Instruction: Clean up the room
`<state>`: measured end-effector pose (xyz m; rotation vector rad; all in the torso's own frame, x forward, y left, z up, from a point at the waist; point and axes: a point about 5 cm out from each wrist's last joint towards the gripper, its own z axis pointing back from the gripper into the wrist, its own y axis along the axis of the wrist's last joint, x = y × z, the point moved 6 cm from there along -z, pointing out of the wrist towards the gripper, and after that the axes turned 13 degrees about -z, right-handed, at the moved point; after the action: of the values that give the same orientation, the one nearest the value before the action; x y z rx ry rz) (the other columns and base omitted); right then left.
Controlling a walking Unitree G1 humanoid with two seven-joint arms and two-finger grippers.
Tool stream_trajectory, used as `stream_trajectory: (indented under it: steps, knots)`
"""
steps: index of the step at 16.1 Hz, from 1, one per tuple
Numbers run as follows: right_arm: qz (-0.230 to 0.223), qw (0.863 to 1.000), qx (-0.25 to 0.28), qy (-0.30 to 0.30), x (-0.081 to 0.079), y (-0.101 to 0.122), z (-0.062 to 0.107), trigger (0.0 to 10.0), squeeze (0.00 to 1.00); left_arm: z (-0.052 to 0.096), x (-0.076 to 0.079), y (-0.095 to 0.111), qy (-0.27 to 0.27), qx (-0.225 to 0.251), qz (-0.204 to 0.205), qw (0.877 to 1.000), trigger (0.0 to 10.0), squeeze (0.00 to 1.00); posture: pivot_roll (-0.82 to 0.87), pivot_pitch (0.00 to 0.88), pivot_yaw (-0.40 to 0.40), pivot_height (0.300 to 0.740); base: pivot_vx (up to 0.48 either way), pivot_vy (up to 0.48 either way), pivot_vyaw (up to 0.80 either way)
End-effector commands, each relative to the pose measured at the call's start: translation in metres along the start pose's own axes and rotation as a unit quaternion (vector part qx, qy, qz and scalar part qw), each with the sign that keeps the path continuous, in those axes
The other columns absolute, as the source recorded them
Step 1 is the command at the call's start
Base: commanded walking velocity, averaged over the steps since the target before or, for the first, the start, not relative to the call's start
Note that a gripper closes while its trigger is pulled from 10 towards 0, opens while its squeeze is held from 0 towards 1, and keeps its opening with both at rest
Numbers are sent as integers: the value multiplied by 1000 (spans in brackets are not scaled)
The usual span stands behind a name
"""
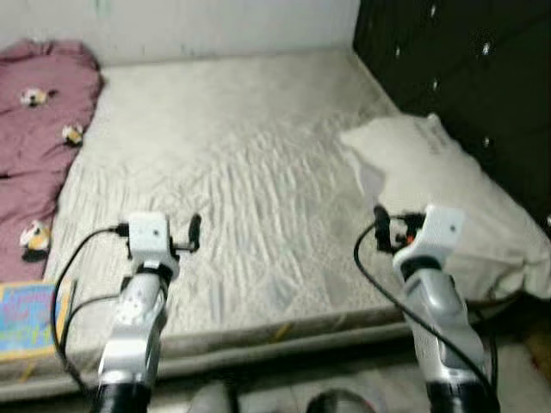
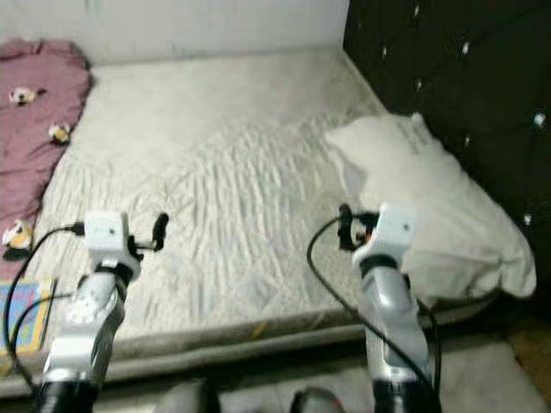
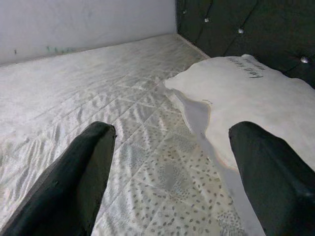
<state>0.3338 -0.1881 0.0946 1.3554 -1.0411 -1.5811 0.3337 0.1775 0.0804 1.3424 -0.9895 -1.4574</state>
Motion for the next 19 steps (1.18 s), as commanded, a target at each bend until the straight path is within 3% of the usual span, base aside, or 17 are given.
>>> stream_trajectory:
  steps: [1, 13, 19]
  knots:
    - [2, 1000, 9, 20, -11, 6, -3, 10000, 0, 2, -9, -5, 13, -9, 2, 1000, 10000, 0, 3, 40, 3, 740, 0, 405, 788]
    - [2, 1000, 7, -5, 0, 6, -7, 10000, 0, 0, -11, -5, 12, -4, 21, 1000, 10000, 0, -3, 56, 9, 740, 0, 480, -51]
    - [-2, 1000, 2, -3, -5, 1, -6, 10000, 0, 0, -16, -4, 14, -1, 16, 1000, 10000, 0, 16, 61, 38, 740, 0, 476, -67]
